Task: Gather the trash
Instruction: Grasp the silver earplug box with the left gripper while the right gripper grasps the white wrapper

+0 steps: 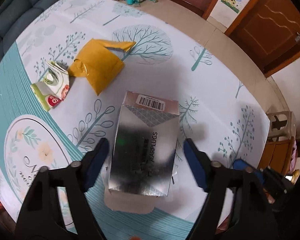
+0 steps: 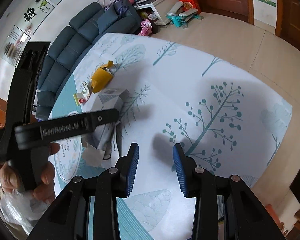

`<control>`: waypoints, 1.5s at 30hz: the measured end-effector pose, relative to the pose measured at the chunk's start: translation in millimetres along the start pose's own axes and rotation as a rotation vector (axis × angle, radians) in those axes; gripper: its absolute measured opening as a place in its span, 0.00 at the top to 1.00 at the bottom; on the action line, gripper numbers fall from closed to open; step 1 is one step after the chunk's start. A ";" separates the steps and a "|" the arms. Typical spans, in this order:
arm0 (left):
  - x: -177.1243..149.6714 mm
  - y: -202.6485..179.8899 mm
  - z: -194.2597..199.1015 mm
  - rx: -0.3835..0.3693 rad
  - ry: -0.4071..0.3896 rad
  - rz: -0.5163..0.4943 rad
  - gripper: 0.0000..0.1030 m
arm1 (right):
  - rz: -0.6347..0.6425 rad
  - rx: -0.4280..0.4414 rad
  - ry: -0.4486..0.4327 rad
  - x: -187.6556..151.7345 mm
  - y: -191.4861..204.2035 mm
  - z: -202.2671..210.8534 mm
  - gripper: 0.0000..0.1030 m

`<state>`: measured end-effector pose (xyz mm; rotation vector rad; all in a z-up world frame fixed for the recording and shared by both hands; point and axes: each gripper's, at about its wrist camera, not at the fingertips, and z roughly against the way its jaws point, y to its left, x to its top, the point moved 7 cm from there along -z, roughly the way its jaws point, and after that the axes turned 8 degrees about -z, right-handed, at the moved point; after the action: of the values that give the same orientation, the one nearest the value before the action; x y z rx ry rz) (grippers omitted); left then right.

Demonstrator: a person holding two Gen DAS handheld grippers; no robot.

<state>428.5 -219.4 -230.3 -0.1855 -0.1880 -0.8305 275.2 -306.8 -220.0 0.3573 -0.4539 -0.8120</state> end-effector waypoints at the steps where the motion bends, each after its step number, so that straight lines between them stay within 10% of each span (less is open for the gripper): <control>1: 0.4 0.5 -2.6 -0.004 0.004 0.006 0.39 | 0.001 0.001 0.004 -0.6 -0.3 -1.7 0.65; 15: -8.5 22.7 24.8 -0.033 -0.108 0.080 0.42 | 0.062 0.052 0.049 -16.8 31.2 -6.8 0.65; 24: -58.0 69.1 85.2 0.001 -0.155 0.118 0.42 | 0.096 0.064 0.048 -12.9 72.6 -25.2 0.20; 45: -134.6 164.4 105.1 -0.016 -0.163 0.316 0.42 | 0.317 -0.326 0.034 -28.3 139.2 -88.0 0.11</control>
<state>452.6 9.9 -175.4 -0.2898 -0.2972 -0.5024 388.4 -184.9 -236.0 -0.0058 -0.3286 -0.5565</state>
